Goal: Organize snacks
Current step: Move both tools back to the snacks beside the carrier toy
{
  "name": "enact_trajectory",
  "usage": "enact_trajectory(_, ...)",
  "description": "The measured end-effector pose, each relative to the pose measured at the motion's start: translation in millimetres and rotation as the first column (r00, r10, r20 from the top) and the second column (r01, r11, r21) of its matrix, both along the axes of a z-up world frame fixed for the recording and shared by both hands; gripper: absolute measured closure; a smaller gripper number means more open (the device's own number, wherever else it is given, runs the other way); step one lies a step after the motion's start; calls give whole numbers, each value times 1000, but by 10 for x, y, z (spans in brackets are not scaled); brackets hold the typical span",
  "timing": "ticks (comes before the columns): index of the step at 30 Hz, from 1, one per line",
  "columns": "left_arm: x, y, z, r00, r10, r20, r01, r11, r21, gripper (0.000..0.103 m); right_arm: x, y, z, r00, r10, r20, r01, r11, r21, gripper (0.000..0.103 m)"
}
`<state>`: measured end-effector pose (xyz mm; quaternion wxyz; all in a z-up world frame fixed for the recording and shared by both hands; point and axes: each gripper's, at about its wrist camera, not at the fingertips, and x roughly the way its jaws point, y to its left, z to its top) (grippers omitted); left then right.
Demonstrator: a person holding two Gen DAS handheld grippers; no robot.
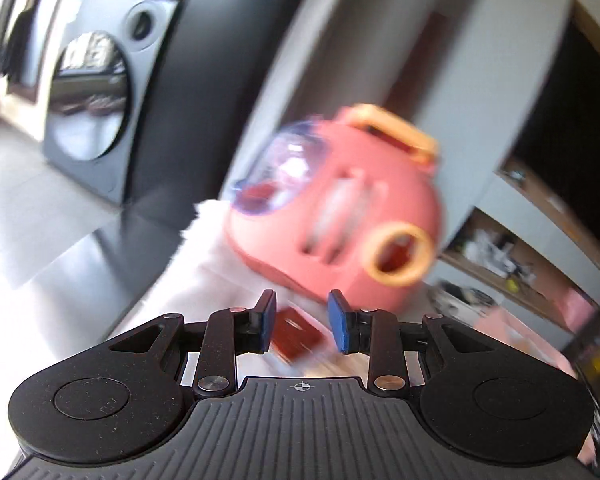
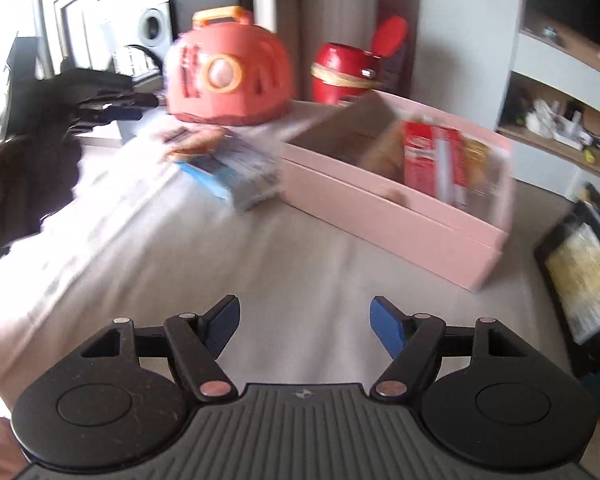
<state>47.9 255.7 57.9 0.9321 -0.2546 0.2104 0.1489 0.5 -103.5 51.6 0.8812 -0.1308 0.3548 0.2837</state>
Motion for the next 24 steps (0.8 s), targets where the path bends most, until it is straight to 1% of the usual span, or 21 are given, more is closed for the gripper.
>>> enact_trajectory(2, 245, 135, -58, 999, -34, -42, 33, 999, -20, 71, 29, 157, -35, 1000, 28, -14, -28, 1000, 1, 30)
enact_trajectory(3, 381, 169, -94, 997, -48, -61, 48, 999, -12, 71, 39, 231, -56, 999, 42, -23, -42, 999, -4, 30)
enact_trajectory(5, 603, 156, -163, 993, -58, -106, 63, 997, 46, 71, 61, 370, -89, 998, 58, -34, -59, 998, -22, 30)
enact_trajectory(6, 695, 126, -208, 989, -73, -129, 84, 993, 79, 71, 67, 428, -96, 997, 64, -36, -65, 997, -29, 30)
enact_trajectory(7, 759, 93, -253, 983, -99, -153, 115, 988, 101, 71, 68, 472, -97, 997, 69, -36, -71, 997, -35, 30)
enact_trajectory(9, 792, 24, -348, 971, -154, -185, 178, 977, 119, 70, 68, 525, -89, 997, 73, -33, -75, 996, -43, 30)
enact_trajectory(11, 651, -54, -381, 969, -189, -161, 213, 967, 142, 70, 99, 574, -62, 997, 76, -27, -77, 996, -55, 30)
enact_trajectory(14, 325, -136, -415, 956, -254, -147, 272, 955, 121, 71, 181, 670, -24, 997, 78, -5, -78, 995, -69, 30)
enact_trajectory(16, 78, -200, -449, 949, -277, -152, 296, 947, 122, 73, 261, 764, 6, 997, 77, 4, -77, 995, -62, 30)
enact_trajectory(20, -334, -353, -475, 934, -323, -153, 343, 931, 128, 73, 444, 1049, 82, 996, 88, 8, -88, 996, -26, 30)
enact_trajectory(22, -506, -405, -462, 939, -311, -149, 332, 932, 145, 73, 505, 1227, 117, 994, 109, 23, -108, 994, -27, 30)
enact_trajectory(24, -640, -400, -447, 944, -292, -151, 311, 942, 127, 73, 536, 1437, 135, 988, 144, 61, -140, 988, -58, 30)
